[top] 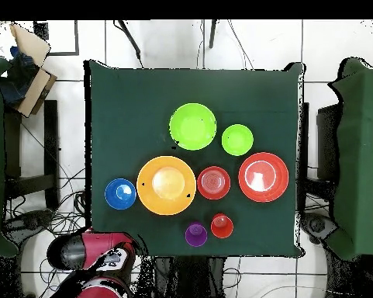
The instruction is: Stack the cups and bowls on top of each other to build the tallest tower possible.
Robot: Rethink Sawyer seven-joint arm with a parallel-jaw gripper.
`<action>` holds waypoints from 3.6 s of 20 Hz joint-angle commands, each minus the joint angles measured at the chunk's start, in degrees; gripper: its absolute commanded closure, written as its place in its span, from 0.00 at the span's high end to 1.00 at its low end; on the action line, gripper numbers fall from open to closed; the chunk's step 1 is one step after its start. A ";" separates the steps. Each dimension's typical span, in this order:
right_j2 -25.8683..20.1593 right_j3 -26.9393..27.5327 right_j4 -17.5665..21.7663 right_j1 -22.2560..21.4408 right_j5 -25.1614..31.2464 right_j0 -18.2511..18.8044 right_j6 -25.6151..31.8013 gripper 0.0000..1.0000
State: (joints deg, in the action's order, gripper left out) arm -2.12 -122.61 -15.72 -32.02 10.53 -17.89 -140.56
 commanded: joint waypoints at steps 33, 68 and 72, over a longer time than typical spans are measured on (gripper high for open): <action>-13.85 8.34 8.39 9.84 17.55 18.23 9.30 1.00; 6.03 19.64 17.53 -2.30 13.76 4.26 -11.28 0.00; 6.99 19.48 15.93 -3.22 13.88 4.20 -9.84 0.00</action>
State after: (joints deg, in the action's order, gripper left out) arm -1.00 -110.04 1.05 -32.17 27.82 -14.73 -140.54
